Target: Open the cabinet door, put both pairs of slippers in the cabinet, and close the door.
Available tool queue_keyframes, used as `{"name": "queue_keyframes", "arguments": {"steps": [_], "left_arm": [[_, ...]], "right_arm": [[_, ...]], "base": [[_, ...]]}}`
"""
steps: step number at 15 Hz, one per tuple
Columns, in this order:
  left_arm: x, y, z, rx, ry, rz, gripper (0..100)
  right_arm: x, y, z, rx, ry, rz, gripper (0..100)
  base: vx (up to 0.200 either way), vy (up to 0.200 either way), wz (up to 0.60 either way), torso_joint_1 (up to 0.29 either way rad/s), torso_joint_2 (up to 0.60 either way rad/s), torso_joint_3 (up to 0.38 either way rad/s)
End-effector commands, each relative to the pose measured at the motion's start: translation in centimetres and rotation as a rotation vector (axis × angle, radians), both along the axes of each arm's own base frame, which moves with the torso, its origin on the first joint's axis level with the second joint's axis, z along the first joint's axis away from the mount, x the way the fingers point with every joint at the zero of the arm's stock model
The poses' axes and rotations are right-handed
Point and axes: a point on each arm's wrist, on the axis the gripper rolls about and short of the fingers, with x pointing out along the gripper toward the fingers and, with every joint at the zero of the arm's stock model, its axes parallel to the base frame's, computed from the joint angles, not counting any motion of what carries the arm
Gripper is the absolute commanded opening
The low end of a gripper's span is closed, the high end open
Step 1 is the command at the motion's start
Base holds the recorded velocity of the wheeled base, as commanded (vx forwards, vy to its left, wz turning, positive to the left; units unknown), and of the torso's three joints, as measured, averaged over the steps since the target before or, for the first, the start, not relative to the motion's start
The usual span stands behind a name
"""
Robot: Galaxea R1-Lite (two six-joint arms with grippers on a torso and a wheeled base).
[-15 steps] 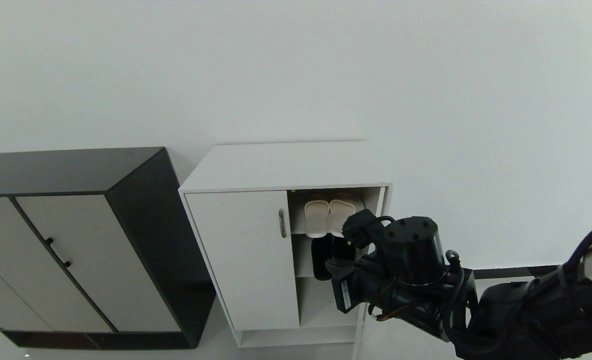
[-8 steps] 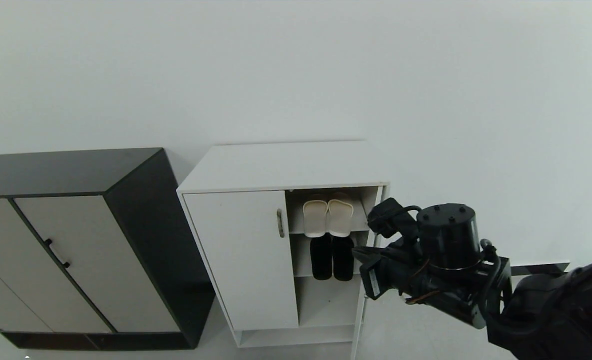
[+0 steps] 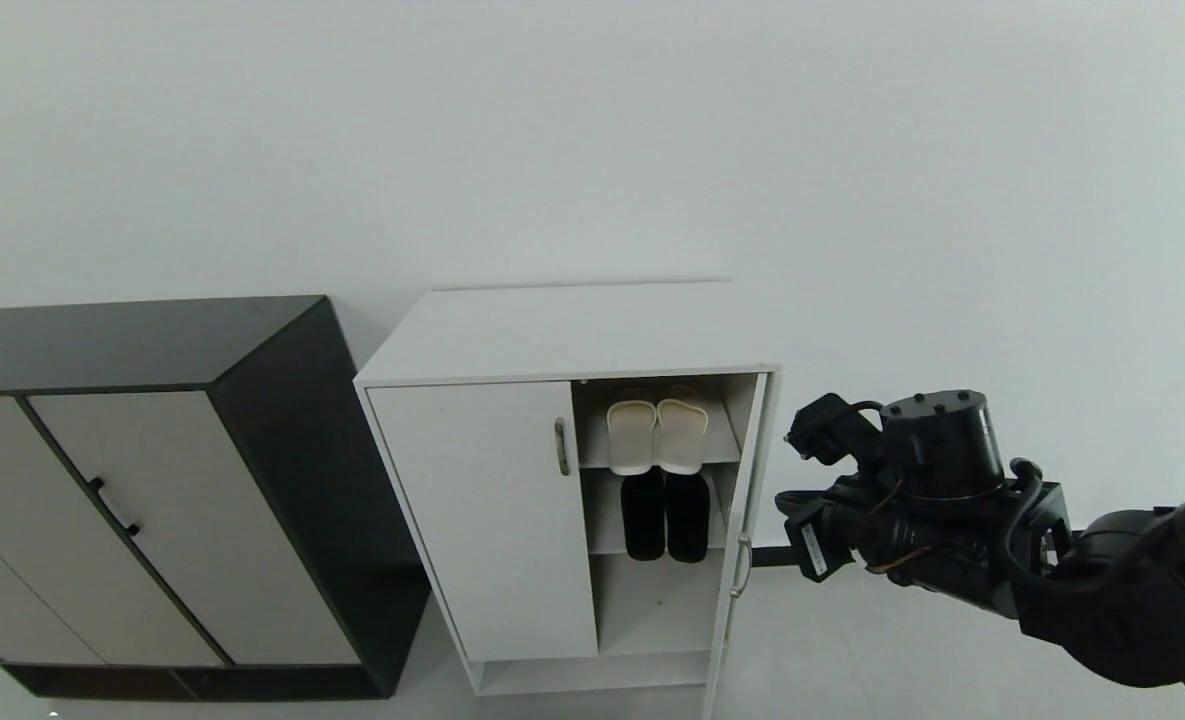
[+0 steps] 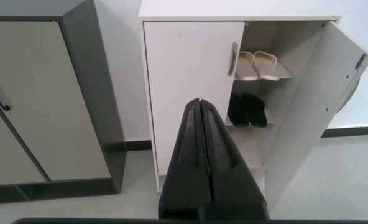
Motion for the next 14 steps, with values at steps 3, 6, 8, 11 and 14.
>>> {"name": "queue_keyframes", "arguments": {"steps": [3,6,8,11,14], "left_arm": [[0.0,0.0,0.0,0.000,0.000,0.000,0],[0.0,0.0,0.0,0.000,0.000,0.000,0],[0.0,0.0,0.0,0.000,0.000,0.000,0],[0.0,0.0,0.0,0.000,0.000,0.000,0],[0.0,0.0,0.0,0.000,0.000,0.000,0]], "right_arm": [[2.4,0.8,-3.2,-0.040,0.067,-0.021,0],[3.0,2.3,-4.4,-0.023,0.049,0.002,0],[3.3,3.6,-5.0,0.037,-0.028,0.024,0],[3.0,5.4,-4.8,0.173,-0.106,0.044,0],[2.5,5.4,-4.0,0.268,-0.187,0.109,0]], "base": [[0.000,0.000,0.00,0.000,0.00,0.000],[0.000,0.000,0.00,0.000,0.00,0.000],[0.000,0.000,0.00,0.000,0.00,0.000],[0.000,0.000,0.00,0.000,0.00,0.000],[0.000,0.000,0.00,0.000,0.00,0.000]]}}
